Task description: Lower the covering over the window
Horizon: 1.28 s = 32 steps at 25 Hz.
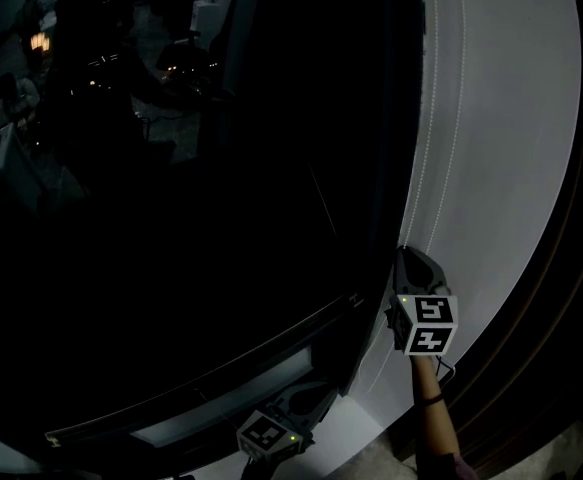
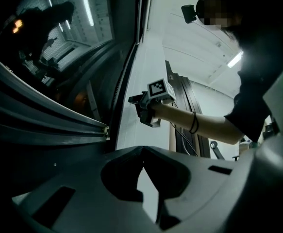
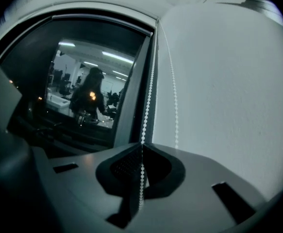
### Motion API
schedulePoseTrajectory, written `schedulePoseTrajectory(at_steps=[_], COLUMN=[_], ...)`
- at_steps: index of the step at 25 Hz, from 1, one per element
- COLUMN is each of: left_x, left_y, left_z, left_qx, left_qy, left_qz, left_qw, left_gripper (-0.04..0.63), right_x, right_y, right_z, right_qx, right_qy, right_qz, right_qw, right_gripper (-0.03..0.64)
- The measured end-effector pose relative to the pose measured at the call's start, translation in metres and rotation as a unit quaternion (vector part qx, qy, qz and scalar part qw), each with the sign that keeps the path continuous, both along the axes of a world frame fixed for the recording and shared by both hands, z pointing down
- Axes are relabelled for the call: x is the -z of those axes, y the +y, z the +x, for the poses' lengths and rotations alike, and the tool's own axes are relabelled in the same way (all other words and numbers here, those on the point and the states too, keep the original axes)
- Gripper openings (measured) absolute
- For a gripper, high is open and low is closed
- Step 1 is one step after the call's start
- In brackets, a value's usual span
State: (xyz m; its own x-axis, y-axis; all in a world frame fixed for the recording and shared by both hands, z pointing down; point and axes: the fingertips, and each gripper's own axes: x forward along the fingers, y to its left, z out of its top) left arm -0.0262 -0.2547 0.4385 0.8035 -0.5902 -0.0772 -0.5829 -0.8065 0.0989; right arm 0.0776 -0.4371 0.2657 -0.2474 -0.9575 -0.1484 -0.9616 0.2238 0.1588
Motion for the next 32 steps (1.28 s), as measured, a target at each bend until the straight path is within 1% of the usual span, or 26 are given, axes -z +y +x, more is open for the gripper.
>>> schedulePoseTrajectory(at_steps=[2,3,6,8,10,12,15,18,21,23,25,29,30,32], left_x=[0.004,0.006,0.012,0.02,0.031,0.043,0.06,0.074,0.083,0.087,0.089,0.084,0.086,0.089], left_y=[-0.004,-0.006,-0.011,-0.016,-0.021,-0.027,-0.033,-0.037,-0.041,-0.041,-0.041,-0.039,-0.037,-0.033], left_z=[-0.003,-0.005,-0.007,-0.006,-0.004,0.001,0.014,0.027,0.038,0.046,0.057,0.077,0.081,0.087], left_qx=[0.007,0.01,0.018,0.016,0.012,0.005,-0.009,-0.024,-0.032,-0.04,-0.05,-0.068,-0.071,-0.078], left_qy=[0.005,0.007,0.007,0.016,0.028,0.032,0.02,0.013,0.013,0.012,0.009,0.008,0.008,0.013], left_qz=[0.001,0.003,0.007,0.01,0.015,0.025,0.043,0.048,0.051,0.053,0.054,0.054,0.053,0.053], left_qw=[1.0,0.9999,0.9998,0.9997,0.9994,0.9992,0.9988,0.9985,0.9981,0.9977,0.9972,0.9962,0.996,0.9954], left_gripper=[0.0,0.0,0.0,0.0,0.001,0.002,0.009,0.035,0.052,0.064,0.079,0.094,0.094,0.094], right_x=[-0.011,-0.015,-0.017,-0.017,-0.022,-0.037,-0.071,-0.105,-0.143,-0.174,-0.209,-0.282,-0.296,-0.31], right_y=[0.009,0.015,0.033,0.043,0.05,0.055,0.064,0.077,0.089,0.098,0.108,0.133,0.14,0.15], right_z=[-0.008,-0.011,-0.015,-0.018,-0.021,-0.024,-0.027,-0.031,-0.035,-0.037,-0.039,-0.046,-0.047,-0.049], right_qx=[0.004,0.005,0.008,0.015,0.02,0.027,0.035,0.043,0.058,0.068,0.073,0.086,0.088,0.091], right_qy=[0.025,0.032,0.027,0.022,0.02,0.02,0.023,0.021,0.004,-0.008,-0.007,-0.007,-0.013,-0.028], right_qz=[0.012,0.025,0.056,0.065,0.063,0.043,0.015,-0.013,-0.054,-0.087,-0.125,-0.204,-0.219,-0.233], right_qw=[1.0,0.999,0.998,0.998,0.998,0.999,0.999,0.999,0.997,0.994,0.989,0.975,0.972,0.968], right_gripper=[0.012,0.012,0.011,0.011,0.011,0.011,0.011,0.011,0.011,0.011,0.011,0.011,0.011,0.011])
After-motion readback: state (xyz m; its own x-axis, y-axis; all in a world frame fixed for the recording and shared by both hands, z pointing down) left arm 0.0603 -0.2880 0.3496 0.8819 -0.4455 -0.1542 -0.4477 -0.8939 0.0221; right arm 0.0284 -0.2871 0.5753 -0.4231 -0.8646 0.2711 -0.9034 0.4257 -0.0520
